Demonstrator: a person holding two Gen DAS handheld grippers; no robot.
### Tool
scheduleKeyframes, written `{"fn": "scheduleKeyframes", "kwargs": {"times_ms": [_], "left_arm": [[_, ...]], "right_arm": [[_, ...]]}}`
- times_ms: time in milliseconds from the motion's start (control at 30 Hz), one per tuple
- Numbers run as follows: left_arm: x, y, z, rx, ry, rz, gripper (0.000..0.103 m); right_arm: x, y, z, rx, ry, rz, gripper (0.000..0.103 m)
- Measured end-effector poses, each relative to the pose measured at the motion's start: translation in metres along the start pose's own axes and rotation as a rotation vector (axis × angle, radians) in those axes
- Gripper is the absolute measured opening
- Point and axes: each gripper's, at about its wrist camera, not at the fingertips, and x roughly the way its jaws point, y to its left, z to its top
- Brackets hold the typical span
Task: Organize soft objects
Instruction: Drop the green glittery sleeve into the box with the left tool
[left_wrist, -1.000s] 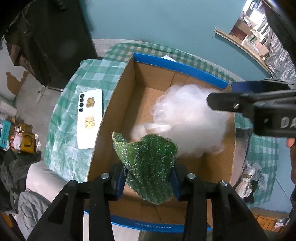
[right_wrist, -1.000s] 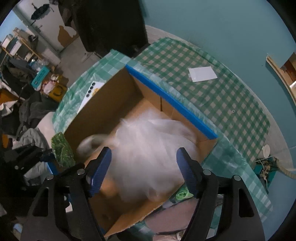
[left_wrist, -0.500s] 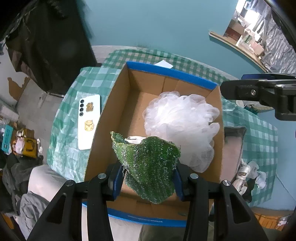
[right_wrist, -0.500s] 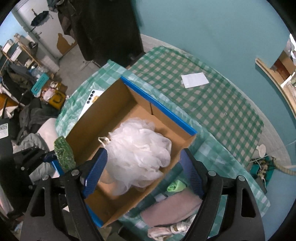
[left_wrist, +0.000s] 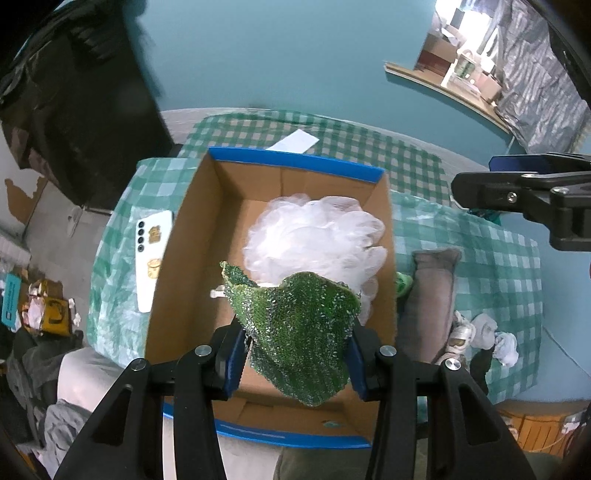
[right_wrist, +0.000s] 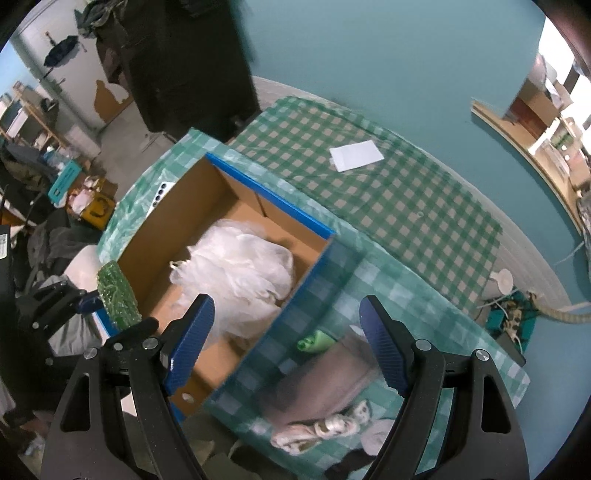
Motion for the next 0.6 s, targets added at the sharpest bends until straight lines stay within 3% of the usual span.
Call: {"fn": "scheduleKeyframes", "kwargs": {"times_ms": [600], "left_arm": [[0.002,-0.073,-0.008,0.154,0.023,-0.057,0.051]], "right_arm": [[-0.028,-0.077,-0.073,0.169,0.015,-0.070,0.082]]}}
